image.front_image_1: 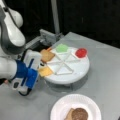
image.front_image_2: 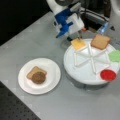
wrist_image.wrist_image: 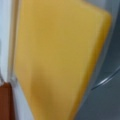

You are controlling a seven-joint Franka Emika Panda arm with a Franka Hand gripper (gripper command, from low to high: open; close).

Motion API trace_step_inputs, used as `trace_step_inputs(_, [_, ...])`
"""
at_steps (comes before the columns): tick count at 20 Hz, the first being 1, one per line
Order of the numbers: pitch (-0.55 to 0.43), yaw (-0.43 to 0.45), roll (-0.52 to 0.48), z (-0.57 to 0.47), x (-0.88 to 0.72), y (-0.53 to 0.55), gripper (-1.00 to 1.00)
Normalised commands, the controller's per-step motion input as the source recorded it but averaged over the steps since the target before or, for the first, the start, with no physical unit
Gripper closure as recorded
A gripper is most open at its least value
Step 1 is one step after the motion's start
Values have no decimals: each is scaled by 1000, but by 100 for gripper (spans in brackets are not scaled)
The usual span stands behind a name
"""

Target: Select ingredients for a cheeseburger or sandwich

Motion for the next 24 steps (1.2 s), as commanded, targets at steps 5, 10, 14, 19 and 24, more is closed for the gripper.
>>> trace_step_inputs(5, [-70, 45, 335, -69, 137, -198, -100])
trace_step_inputs(10, [-73, 61, 315, -48, 168, -215, -100])
trace_step_inputs(14, [-60, 75, 293, -56, 195, -226, -100])
trace_step_inputs(19, [-53, 87, 293, -80, 232, -211, -100])
trace_step_inputs(24, [-68, 86, 297, -94, 267, -194, -100])
